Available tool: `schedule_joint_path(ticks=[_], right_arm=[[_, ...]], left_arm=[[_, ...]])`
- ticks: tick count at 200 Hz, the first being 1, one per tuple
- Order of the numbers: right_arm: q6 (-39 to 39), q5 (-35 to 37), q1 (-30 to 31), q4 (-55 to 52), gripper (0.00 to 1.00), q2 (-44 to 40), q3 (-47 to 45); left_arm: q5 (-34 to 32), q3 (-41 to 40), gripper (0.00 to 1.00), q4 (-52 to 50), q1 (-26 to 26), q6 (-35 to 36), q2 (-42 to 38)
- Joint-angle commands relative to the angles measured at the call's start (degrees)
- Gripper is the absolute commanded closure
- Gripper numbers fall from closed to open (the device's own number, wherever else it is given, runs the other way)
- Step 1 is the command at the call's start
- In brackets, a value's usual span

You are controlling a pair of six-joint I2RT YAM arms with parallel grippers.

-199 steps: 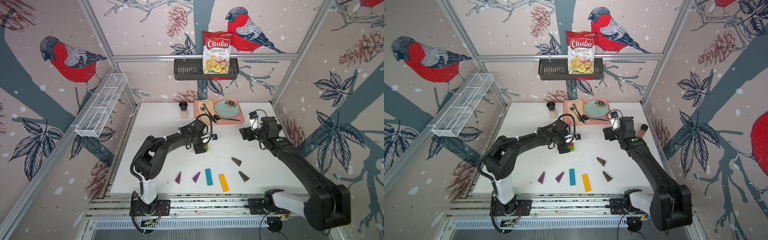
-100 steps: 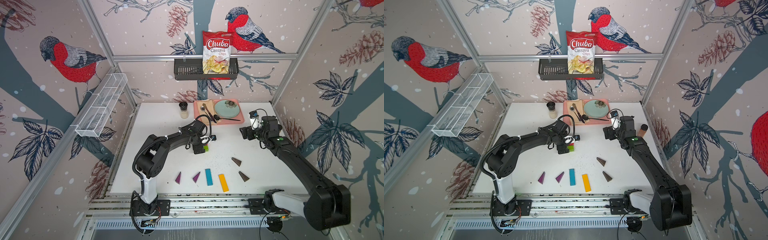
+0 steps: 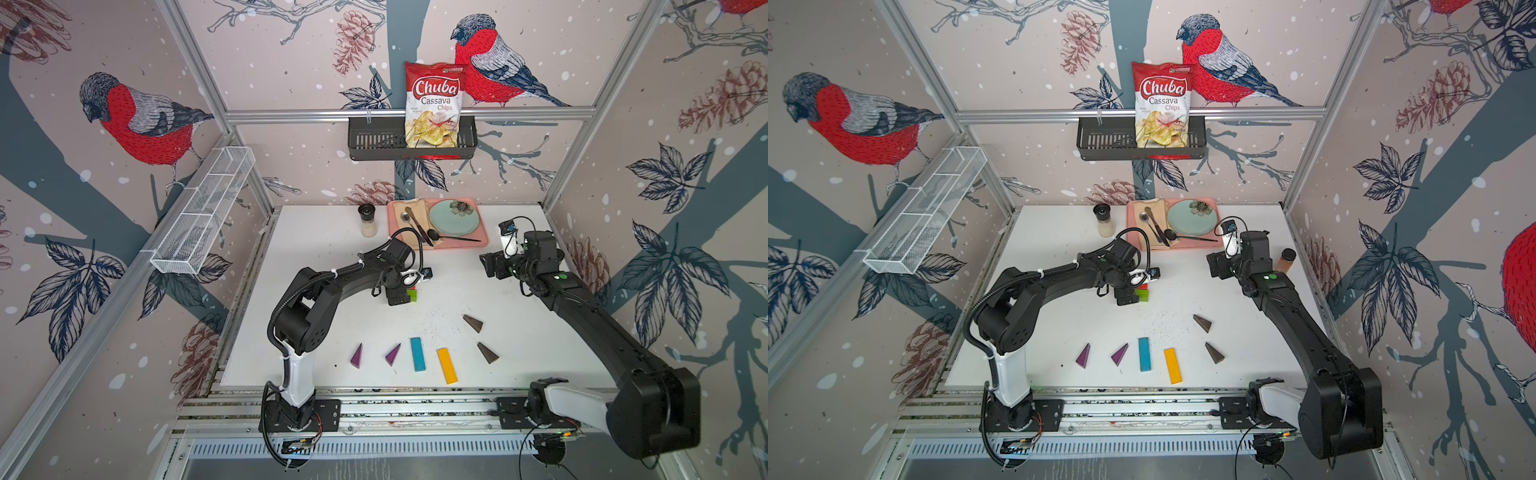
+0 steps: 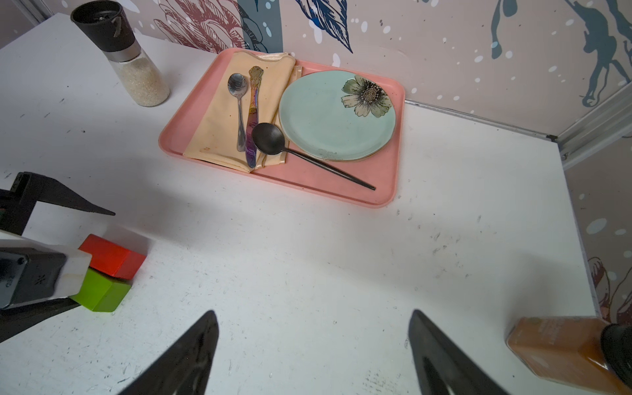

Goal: Assemble a small pinwheel with building blocks
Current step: Assemble the building block at the center of the board.

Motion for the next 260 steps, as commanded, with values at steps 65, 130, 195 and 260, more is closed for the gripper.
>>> schedule_joint_path(ticks=[65,130,195,260], right_arm=[[0.41,-0.67,0.05,0.58,0.13,-0.09,-0.24],[0.50,-0.93,0.05,0.58,0.12,0.00,-0.11],[0.54,-0.95,0.05,0.73,0.11,0.05,-0.29],[0.27,-0.95,-0.03,0.78,0.11,0.17,-0.38]], left_arm=[[3.97,0.61,0.04,-0.72,0.15,-0.50,-0.02],[6.52,2.63,0.04,-0.49,-0.19,-2.24,1.00],[6.70,5.62,0.04,0.86,-2.64,-5.01,2.86],[-0.55,9.45,0.04,2.71,-4.94,-8.84,5.16]])
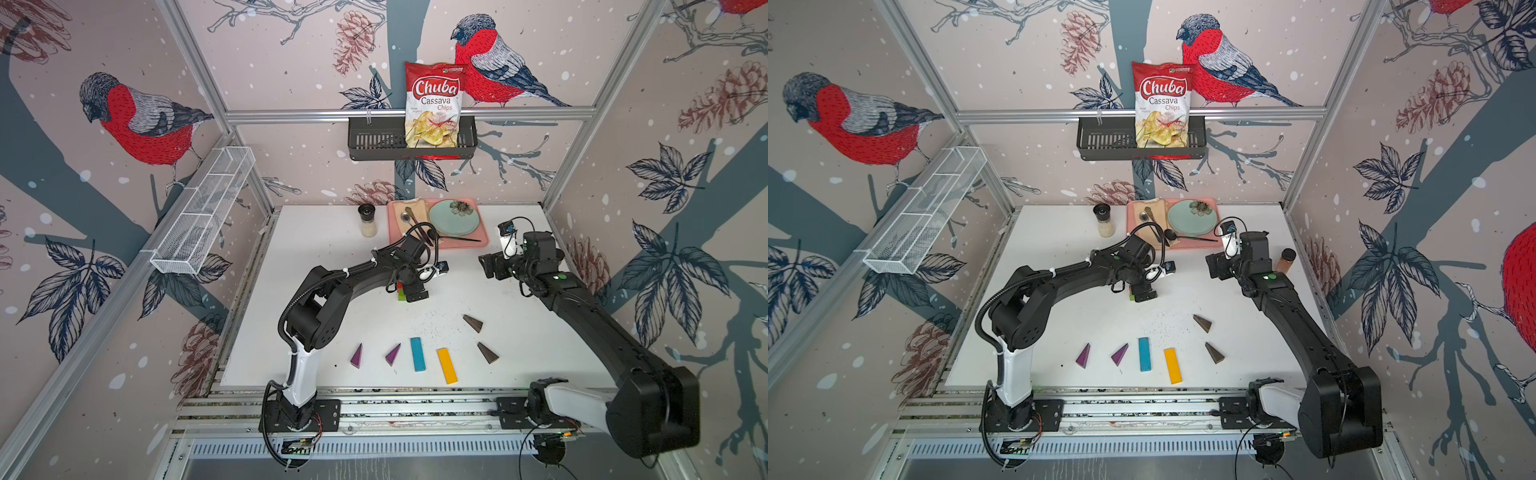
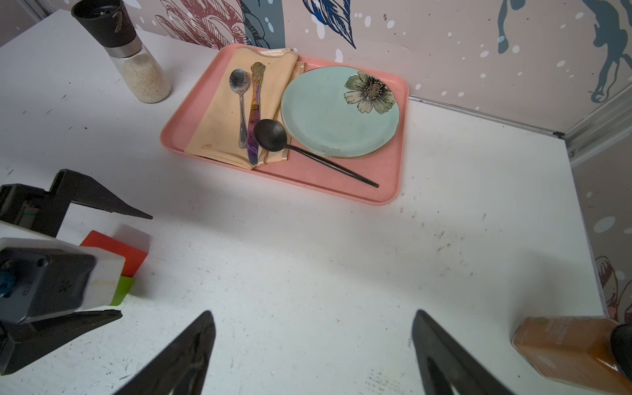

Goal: Assemble a small pinwheel with building blocks
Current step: Assemble the building block at the center of the board.

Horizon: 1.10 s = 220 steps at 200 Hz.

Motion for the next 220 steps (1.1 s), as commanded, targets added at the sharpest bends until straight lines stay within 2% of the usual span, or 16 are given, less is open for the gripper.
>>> schedule_joint_path(ticks=[1,31,74,220], right_arm=[[0.21,-0.55,-0.03,0.77,0.11,0.11,-0.03],[0.08,-0.54,-0.12,0.75,0.10,0.10,0.03],[0.12,-0.64,-0.17,0.95,0.10,0.34,-0.03],[0.34,-0.84,-0.03,0.67,0.09,0.38,0.52]], left_arm=[[-3.46,1.11,0.04,1.39,-0.55,-1.39,0.53],[-7.47,1.12,0.04,1.89,-1.13,-1.97,0.96],[-9.72,0.60,0.04,2.08,-1.21,-2.06,0.89],[-11.35,-0.63,0.04,2.77,-1.15,-2.06,0.28]])
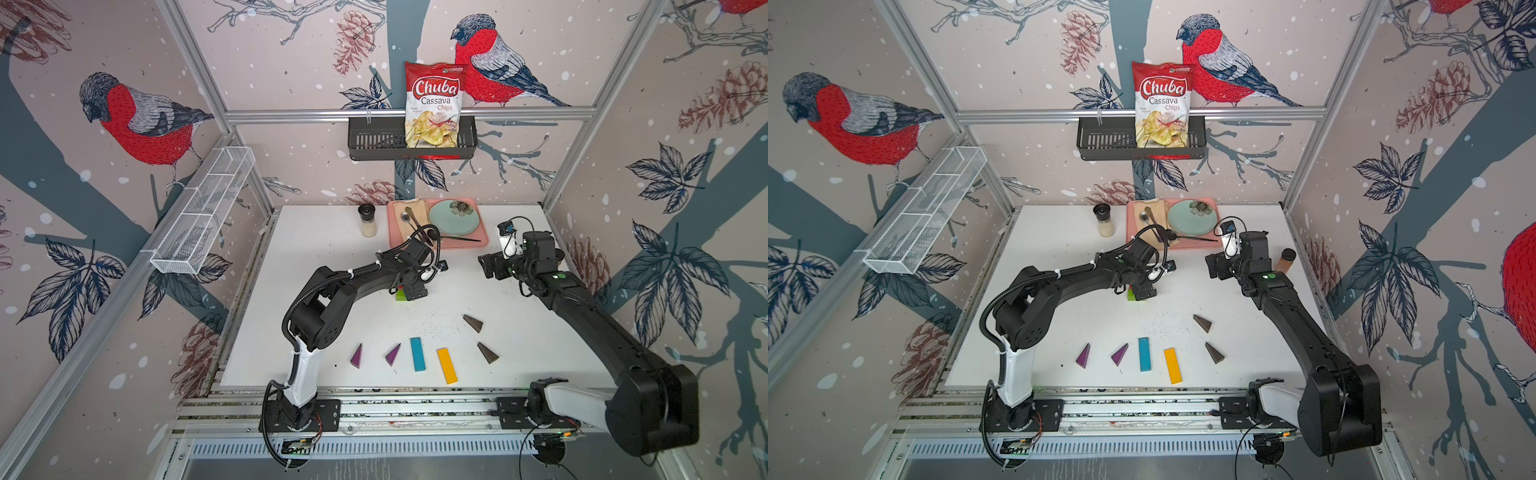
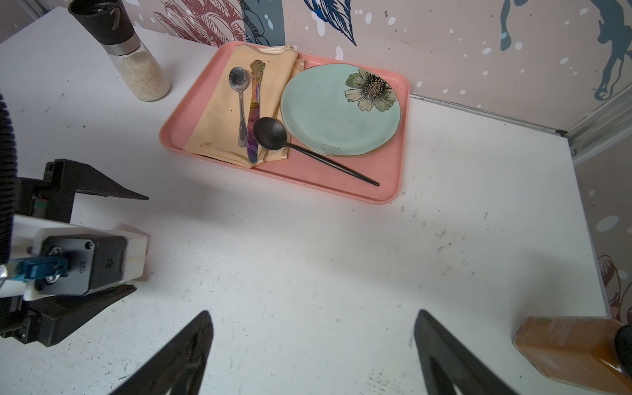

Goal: Assemble a small pinwheel with building blocks
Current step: Assemble the building block at the center of the board.

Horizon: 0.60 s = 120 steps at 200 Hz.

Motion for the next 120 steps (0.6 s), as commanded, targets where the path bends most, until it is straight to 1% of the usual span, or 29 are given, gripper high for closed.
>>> schedule_joint_path(ticks=[1,26,43,52,64,77,88,103,120], right_arm=[[0.36,-0.78,0.01,0.67,0.09,-0.13,0.40],[0.22,-0.54,-0.05,0.49,0.09,-0.24,0.28],[0.12,-0.46,-0.05,0.43,0.08,-0.26,0.21],[0.08,-0.45,-0.05,0.43,0.08,-0.36,0.29],[0.03,-0.12,-0.08,0.15,0.08,-0.47,0.45],[0.12,0.07,-0.19,0.16,0.08,-0.66,0.21],[0.12,0.16,-0.25,0.11,0.08,-0.91,0.01],[0.12,0.08,-0.26,0.22,0.08,-0.99,-0.21],[0.12,-0.64,-0.17,0.27,0.08,-0.74,-0.16]], left_arm=[[0.02,0.14,0.04,1.15,0.04,-0.40,-0.51],[0.58,0.67,0.04,2.33,0.14,-1.58,-1.27],[3.73,2.20,0.04,2.23,0.48,-2.76,-2.66],[5.05,2.66,0.04,2.63,0.73,-4.55,-3.98],[5.16,2.05,0.04,3.55,1.48,-7.96,-6.66],[3.67,-0.30,0.04,4.02,2.50,-11.64,-9.95],[1.51,-2.47,0.04,2.50,3.59,-14.86,-12.60],[-1.23,-4.90,0.06,-2.17,4.81,-20.12,-15.46],[-4.77,-7.29,0.10,-7.95,5.79,-28.08,-18.06]])
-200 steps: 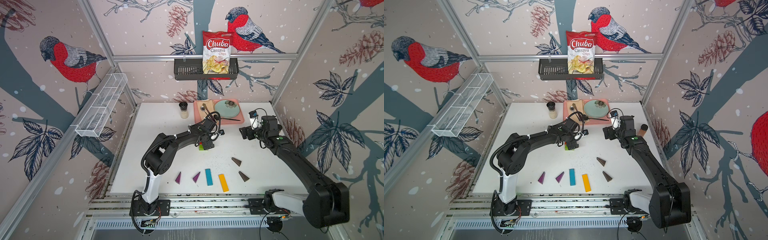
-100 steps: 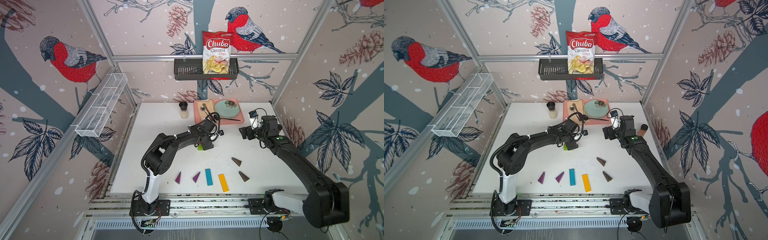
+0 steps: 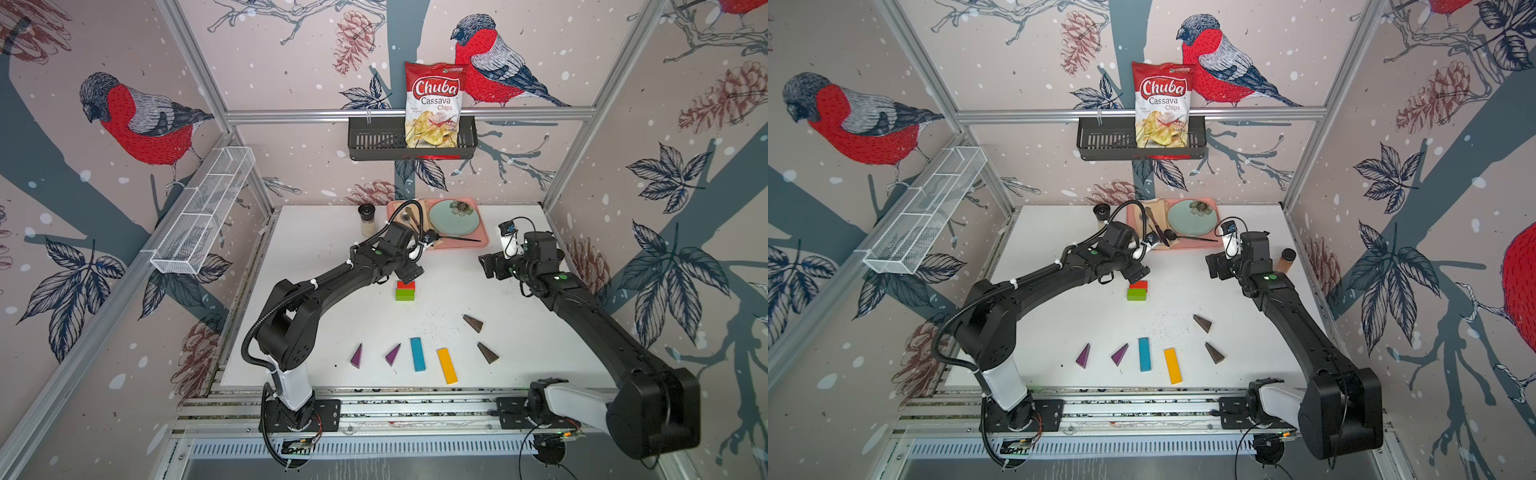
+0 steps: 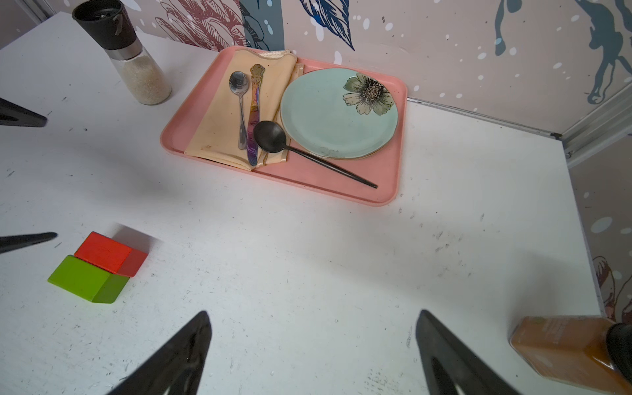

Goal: Assemble a small pinwheel with building blocks
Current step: Assemble the building block at the center of the board.

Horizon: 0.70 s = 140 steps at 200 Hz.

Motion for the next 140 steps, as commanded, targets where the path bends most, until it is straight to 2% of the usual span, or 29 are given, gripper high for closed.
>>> schedule_joint_path(ticks=[1,29,58,113,140], right_arm=[[0.14,-0.79,-0.04,0.33,0.08,0.01,-0.06],[-1.42,-3.84,1.30,0.16,0.07,0.02,-0.41],[-2.46,-3.77,3.47,-1.05,0.07,-0.26,-1.08],[-2.22,-2.94,3.70,-1.08,0.07,-1.09,-1.22],[-1.97,-2.98,3.74,-0.96,0.07,-1.01,-0.94]], left_arm=[[-5.33,-2.66,0.10,-8.53,1.10,-12.96,-2.91],[-4.69,-8.07,0.19,-12.05,1.84,-24.54,-7.40],[-1.50,-11.78,0.20,-13.10,1.84,-31.71,-7.77],[-1.28,-13.38,0.20,-11.53,2.89,-37.64,-3.61],[-2.06,-11.72,0.20,-11.56,2.98,-39.36,-1.21]])
